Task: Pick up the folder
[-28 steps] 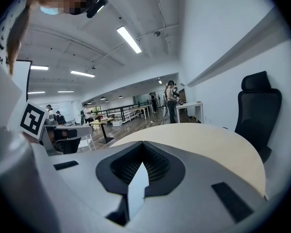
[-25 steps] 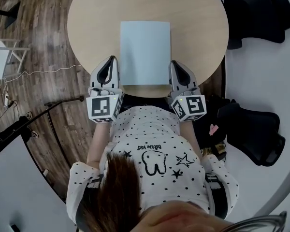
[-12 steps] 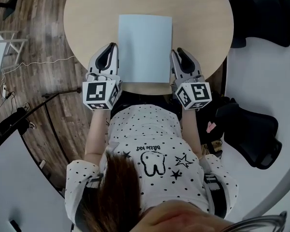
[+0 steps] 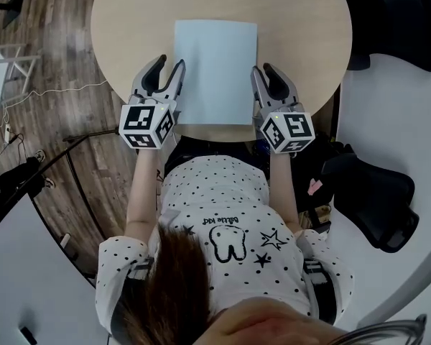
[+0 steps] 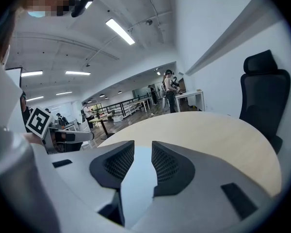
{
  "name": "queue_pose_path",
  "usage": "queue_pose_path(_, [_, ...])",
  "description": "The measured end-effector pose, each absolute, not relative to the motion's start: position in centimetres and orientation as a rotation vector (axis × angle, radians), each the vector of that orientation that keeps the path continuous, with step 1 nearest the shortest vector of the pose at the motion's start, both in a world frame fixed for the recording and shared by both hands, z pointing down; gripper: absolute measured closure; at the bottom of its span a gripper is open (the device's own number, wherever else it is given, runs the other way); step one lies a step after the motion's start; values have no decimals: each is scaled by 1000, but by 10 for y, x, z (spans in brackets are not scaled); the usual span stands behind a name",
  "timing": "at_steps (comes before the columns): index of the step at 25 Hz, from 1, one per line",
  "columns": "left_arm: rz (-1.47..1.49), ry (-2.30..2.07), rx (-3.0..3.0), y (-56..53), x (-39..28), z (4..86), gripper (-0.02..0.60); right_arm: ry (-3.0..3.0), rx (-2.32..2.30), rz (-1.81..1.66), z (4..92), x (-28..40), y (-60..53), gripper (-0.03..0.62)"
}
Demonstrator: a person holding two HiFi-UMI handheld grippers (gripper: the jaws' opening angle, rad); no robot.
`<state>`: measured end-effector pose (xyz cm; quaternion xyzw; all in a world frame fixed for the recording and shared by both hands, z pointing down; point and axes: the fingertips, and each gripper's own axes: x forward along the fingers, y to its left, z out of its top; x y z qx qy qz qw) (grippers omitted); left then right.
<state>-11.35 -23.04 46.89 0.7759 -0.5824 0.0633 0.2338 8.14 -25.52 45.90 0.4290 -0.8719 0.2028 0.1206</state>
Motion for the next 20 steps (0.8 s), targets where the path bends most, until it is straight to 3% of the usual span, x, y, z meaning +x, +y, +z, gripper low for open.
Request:
queue_pose_path(15, [244, -1473, 1933, -251, -121, 538, 396, -2454, 1221, 768, 512, 80, -284, 433])
queue_pose_path(20, [274, -1452, 1876, -257, -122, 560, 368, -2416, 1214, 826, 533, 86, -291, 414])
